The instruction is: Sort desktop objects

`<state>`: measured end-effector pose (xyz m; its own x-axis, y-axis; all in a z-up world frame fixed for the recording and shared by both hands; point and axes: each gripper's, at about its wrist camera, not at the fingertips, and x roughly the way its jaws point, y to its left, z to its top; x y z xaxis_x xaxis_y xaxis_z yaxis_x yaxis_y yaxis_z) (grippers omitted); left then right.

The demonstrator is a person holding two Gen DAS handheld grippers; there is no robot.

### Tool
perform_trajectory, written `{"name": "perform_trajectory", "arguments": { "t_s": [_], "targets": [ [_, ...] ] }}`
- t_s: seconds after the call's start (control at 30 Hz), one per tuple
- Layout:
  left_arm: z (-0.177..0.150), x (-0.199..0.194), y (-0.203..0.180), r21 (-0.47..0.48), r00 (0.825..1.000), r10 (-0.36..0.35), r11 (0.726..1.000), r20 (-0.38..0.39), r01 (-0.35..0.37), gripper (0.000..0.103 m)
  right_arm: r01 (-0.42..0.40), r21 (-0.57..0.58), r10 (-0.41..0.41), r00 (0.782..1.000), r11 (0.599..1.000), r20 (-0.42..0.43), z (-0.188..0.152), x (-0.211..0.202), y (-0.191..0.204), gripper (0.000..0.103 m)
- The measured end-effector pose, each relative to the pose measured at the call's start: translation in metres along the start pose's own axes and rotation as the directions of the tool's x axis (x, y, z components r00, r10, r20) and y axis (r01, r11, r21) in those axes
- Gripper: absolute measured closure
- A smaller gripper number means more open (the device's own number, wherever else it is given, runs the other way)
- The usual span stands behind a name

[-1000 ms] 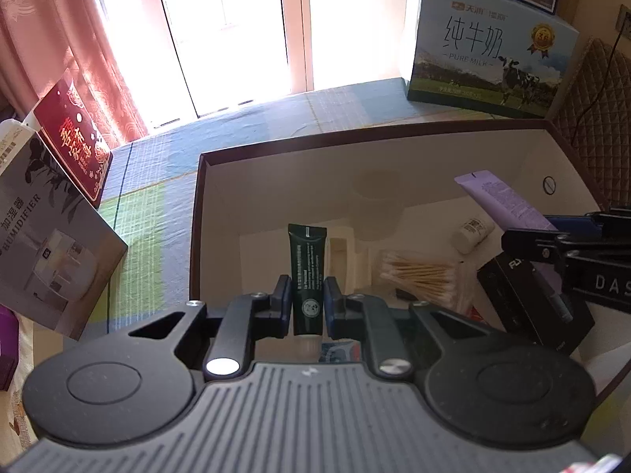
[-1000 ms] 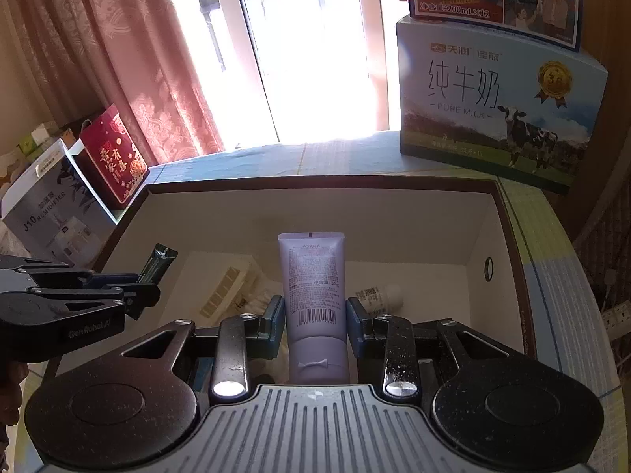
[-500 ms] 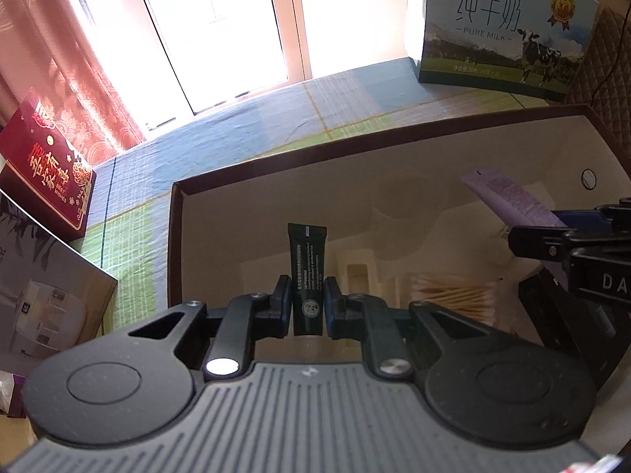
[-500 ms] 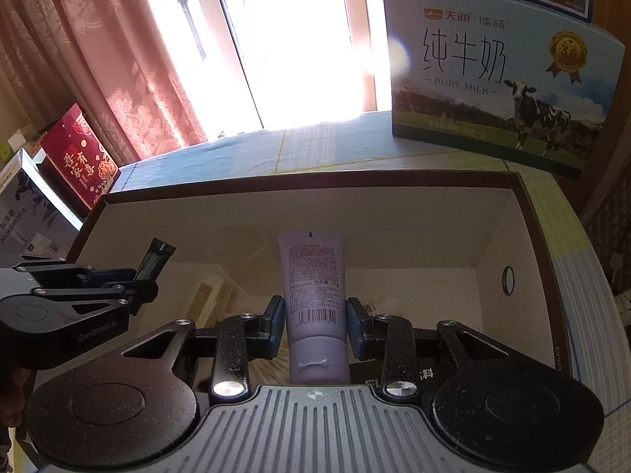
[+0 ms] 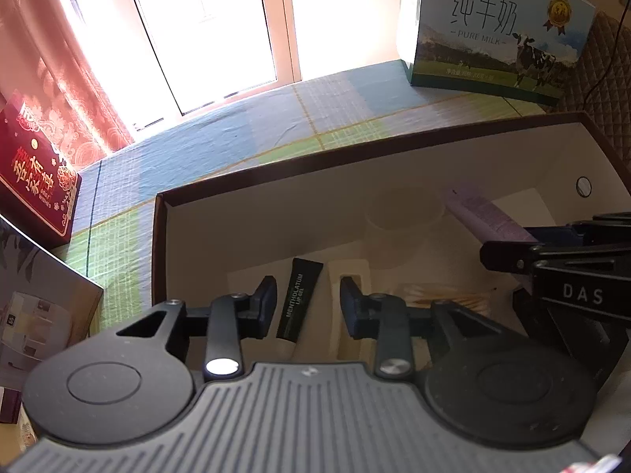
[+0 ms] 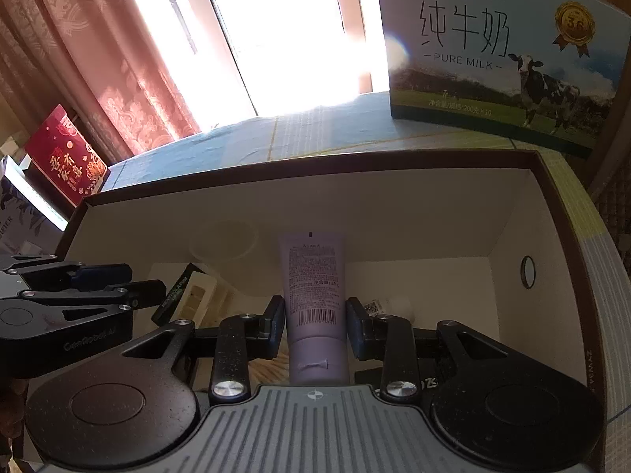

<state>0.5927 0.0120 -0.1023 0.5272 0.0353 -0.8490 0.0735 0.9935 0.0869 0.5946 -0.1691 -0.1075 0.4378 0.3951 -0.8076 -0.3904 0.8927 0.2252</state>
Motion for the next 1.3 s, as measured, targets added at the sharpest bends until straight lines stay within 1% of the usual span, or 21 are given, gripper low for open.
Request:
{"name": "perform_trajectory", "arguments": {
  "t_s": [0.07,0.13,0.17,0.2,0.23,0.27,0.33,0.37,0.43,0.47,0.53,0.6,0.67,0.8,1.07,1.17,1.23,1.3],
  "targets": [
    [0.0,-0.002,0.001,-0.003,1.0,-0.007,1.0,0.002,0.007,0.068,-0.01,0.001,0.01,1.0,1.0,0.003,0.0,0.004,0.001,0.073],
    [-0.001,-0.005,0.001,-0.004,1.0,-0.02,1.0,0.002,0.02,0.059,-0.015,0.019,0.015,1.0,1.0,0.016,0.002,0.005,0.001,0.073],
    [-0.002,-0.008,0.001,-0.006,1.0,-0.025,1.0,0.005,0.025,0.057,-0.024,0.028,0.023,0.999,0.999,0.025,0.003,0.004,-0.001,0.072],
    [-0.002,-0.011,0.002,-0.009,1.0,-0.023,1.0,0.008,0.023,0.049,-0.033,0.032,0.031,0.999,0.999,0.037,0.003,0.002,-0.001,0.071],
    [-0.003,-0.014,0.003,-0.011,1.0,-0.021,1.0,0.013,0.022,0.043,-0.033,0.029,0.032,0.998,0.999,0.046,0.004,0.0,-0.001,0.064],
    [-0.004,-0.018,0.004,-0.014,1.0,-0.022,1.0,0.02,0.022,0.041,-0.028,0.023,0.027,0.998,0.999,0.049,0.004,-0.003,-0.001,0.053],
    [-0.007,-0.025,0.006,-0.025,0.999,-0.033,0.999,0.029,0.033,0.039,-0.03,0.012,0.03,0.998,0.999,0.057,0.004,-0.01,0.0,0.043],
    [-0.008,-0.028,0.008,-0.033,0.999,-0.039,0.999,0.031,0.04,0.039,-0.035,0.009,0.035,0.997,0.999,0.064,0.003,-0.015,-0.001,0.042],
    [-0.012,-0.034,0.01,-0.049,0.998,-0.042,0.998,0.036,0.044,0.032,-0.037,0.004,0.037,0.997,0.999,0.071,0.0,-0.024,-0.001,0.038],
    [-0.015,-0.038,0.01,-0.054,0.999,-0.038,0.998,0.039,0.04,0.03,-0.037,0.002,0.037,0.997,0.999,0.073,-0.003,-0.03,-0.001,0.033],
    [-0.021,-0.044,0.011,-0.068,0.999,-0.032,0.997,0.034,0.034,0.023,-0.041,-0.009,0.042,0.996,0.999,0.079,-0.009,-0.04,0.002,0.024],
    [-0.028,-0.05,0.01,-0.081,0.999,-0.033,0.996,0.033,0.035,0.02,-0.037,-0.03,0.039,0.995,0.999,0.09,-0.017,-0.052,0.008,0.02],
    [-0.035,-0.055,0.008,-0.088,0.999,-0.029,0.996,0.032,0.031,0.016,-0.015,-0.048,0.02,0.995,0.999,0.099,-0.027,-0.062,0.014,0.014],
    [-0.049,-0.068,0.0,-0.086,0.999,-0.017,0.996,0.035,0.02,0.013,0.006,-0.057,0.0,0.993,0.998,0.117,-0.048,-0.082,0.026,0.01],
    [-0.072,-0.1,-0.013,-0.095,0.996,-0.03,0.995,0.085,0.038,0.011,0.03,-0.018,-0.027,0.989,0.999,0.147,-0.075,-0.121,0.035,0.003],
    [-0.081,-0.113,-0.017,-0.103,0.994,-0.005,0.995,0.106,0.016,0.01,0.035,-0.013,-0.032,0.986,0.999,0.165,-0.082,-0.136,0.038,0.002],
    [-0.088,-0.123,-0.02,-0.106,0.993,0.014,0.994,0.117,-0.002,0.005,0.039,-0.016,-0.035,0.984,0.999,0.175,-0.087,-0.144,0.04,0.002],
    [-0.096,-0.134,-0.024,-0.101,0.989,0.043,0.994,0.139,-0.029,0.004,0.046,-0.015,-0.043,0.982,0.999,0.185,-0.092,-0.152,0.042,0.002]
  ]
}}
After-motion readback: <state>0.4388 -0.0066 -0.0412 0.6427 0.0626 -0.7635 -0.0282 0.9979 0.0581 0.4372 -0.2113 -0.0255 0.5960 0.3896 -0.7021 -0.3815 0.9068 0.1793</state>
